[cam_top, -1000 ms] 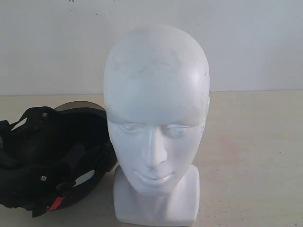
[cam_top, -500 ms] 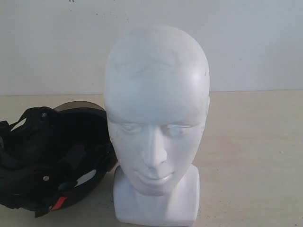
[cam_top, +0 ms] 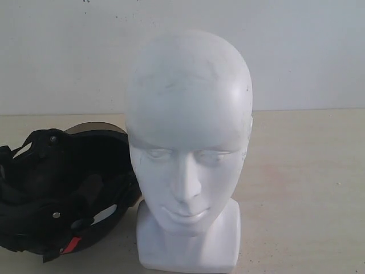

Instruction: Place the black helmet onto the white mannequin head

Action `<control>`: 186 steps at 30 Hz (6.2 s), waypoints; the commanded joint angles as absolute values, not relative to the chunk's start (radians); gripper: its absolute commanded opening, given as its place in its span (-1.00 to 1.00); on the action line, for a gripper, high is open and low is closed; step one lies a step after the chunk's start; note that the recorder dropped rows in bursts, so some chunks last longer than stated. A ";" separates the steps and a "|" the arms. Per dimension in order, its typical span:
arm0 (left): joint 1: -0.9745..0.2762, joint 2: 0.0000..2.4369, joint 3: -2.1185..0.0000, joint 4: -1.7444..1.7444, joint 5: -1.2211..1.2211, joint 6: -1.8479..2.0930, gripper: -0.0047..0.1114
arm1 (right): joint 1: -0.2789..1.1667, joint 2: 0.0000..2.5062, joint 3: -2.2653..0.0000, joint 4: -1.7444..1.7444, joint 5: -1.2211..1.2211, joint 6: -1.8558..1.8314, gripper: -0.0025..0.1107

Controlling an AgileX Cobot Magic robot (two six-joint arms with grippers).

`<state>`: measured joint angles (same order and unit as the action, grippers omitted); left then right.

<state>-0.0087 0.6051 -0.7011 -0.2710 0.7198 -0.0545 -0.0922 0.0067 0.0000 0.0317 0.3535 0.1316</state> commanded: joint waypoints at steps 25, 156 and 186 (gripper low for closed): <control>-0.010 1.204 -0.773 -0.427 0.699 0.387 -0.84 | -0.099 0.000 0.000 0.031 0.341 0.132 -0.96; -0.141 1.549 -0.774 -0.640 0.574 0.969 0.51 | -0.099 0.000 0.000 0.031 0.346 0.132 -0.96; -0.141 1.477 -0.770 -0.527 0.489 0.943 0.51 | -0.099 0.000 0.000 0.031 0.346 0.132 -0.96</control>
<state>-0.1378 1.4721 -0.7665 -0.5155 0.5055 0.9349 -0.0922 0.0067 0.0000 0.0317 0.3535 0.1352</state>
